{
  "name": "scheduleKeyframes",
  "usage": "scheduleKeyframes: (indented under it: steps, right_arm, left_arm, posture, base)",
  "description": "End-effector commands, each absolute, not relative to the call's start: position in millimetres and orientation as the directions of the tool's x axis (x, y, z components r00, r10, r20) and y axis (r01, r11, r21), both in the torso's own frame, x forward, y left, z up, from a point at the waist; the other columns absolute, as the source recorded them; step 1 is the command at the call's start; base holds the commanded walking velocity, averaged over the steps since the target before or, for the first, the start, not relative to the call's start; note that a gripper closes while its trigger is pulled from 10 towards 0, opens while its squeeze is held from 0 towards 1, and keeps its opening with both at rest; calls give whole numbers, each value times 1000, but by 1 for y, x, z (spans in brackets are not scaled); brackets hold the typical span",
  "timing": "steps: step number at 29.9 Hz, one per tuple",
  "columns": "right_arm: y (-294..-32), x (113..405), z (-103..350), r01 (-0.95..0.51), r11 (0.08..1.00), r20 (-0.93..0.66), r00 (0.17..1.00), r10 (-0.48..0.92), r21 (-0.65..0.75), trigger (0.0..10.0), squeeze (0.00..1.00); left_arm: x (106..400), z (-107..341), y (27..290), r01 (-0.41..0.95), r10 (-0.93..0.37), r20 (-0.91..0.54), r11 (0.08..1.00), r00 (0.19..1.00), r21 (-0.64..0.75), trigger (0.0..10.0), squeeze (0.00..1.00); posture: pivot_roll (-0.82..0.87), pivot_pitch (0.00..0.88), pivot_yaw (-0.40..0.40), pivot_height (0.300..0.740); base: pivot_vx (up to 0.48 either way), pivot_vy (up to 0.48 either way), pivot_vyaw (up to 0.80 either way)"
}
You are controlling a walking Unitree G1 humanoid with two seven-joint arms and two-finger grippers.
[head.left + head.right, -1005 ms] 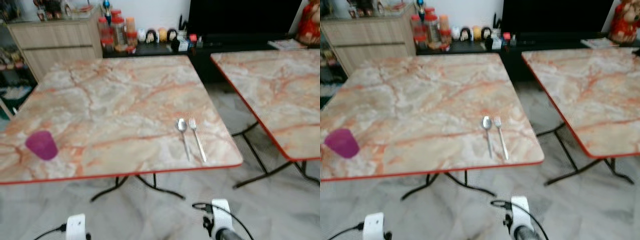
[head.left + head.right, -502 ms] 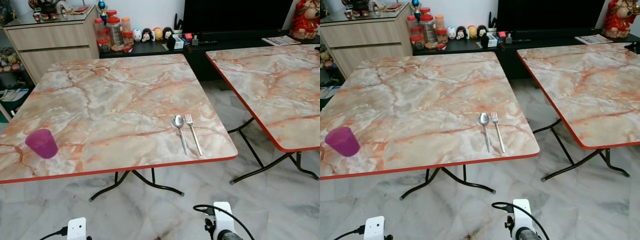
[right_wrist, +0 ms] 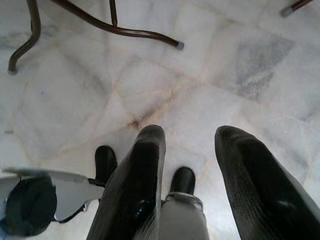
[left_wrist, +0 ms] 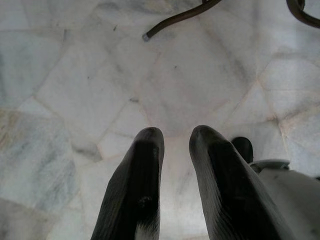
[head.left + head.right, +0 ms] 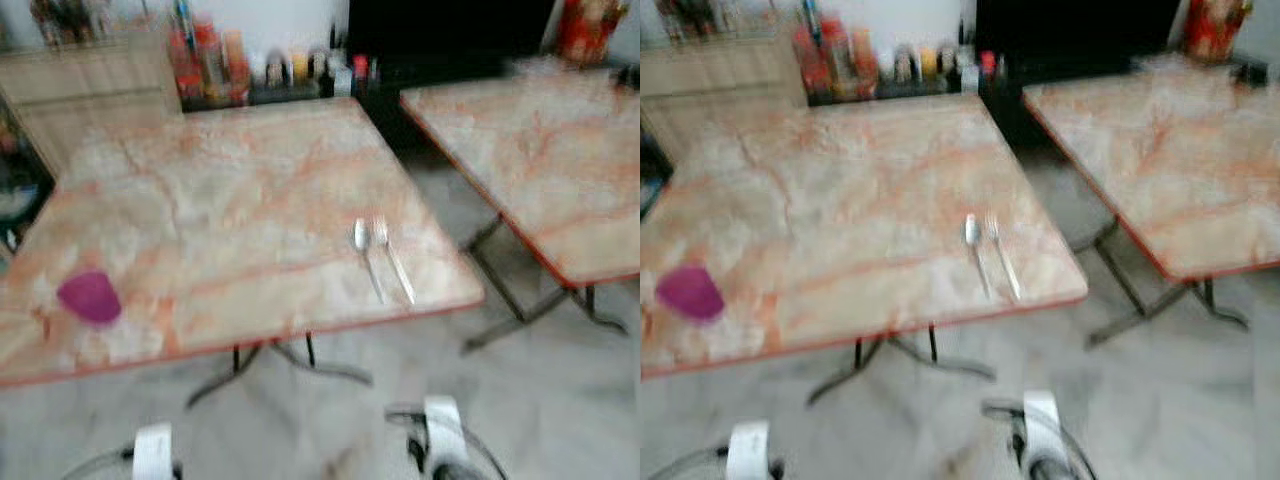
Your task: Setting the table
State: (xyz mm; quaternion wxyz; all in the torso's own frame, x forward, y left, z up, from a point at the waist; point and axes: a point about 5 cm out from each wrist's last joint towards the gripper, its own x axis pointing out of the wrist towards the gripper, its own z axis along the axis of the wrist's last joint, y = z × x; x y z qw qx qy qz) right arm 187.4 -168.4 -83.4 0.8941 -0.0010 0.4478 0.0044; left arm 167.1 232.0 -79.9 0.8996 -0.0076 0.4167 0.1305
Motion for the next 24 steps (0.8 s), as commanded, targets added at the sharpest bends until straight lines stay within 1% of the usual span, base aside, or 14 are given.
scheduleKeyframes:
  steps: [1, 8, 17, 20, 21, 24]
  right_arm:
    - [-165, 191, -82, -8, 1000, -793, 609, 12, 10, 10000, 0]
    - [-164, 190, -82, -6, 1000, -794, 608, 14, 14, 10000, 0]
    - [-161, 190, -82, -29, 1000, -790, 612, 25, 9, 10000, 0]
    - [-160, 191, -82, -28, 1000, -789, 614, 28, 14, 10000, 0]
    - [-160, 190, -82, -16, 1000, -790, 613, 26, 20, 10000, 0]
    - [-160, 190, -82, -2, 1000, -789, 614, 23, 28, 10000, 0]
  left_arm:
    - [166, -81, 232, -238, 227, -756, 966, 614, 97, 10000, 0]
    - [170, -79, 230, -226, 224, -740, 969, 634, 100, 10000, 0]
    - [177, -75, 232, -220, 228, -722, 970, 653, 107, 10000, 0]
    - [179, -74, 231, -211, 224, -720, 971, 657, 110, 10000, 0]
    - [179, -74, 231, -209, 222, -721, 972, 657, 109, 10000, 0]
    - [180, -74, 230, -203, 218, -721, 973, 657, 110, 10000, 0]
  posture:
    - [8, 0, 46, 732]
    - [13, 0, 47, 732]
    - [16, 0, 56, 732]
    - [13, 0, 61, 732]
    - [14, 0, 61, 732]
    - [13, 0, 61, 732]
  base:
    - [0, 0, 0]
    - [0, 0, 0]
    - [295, 0, 0]
    - [314, 0, 556]
    - [0, 0, 525]
    - [0, 0, 0]
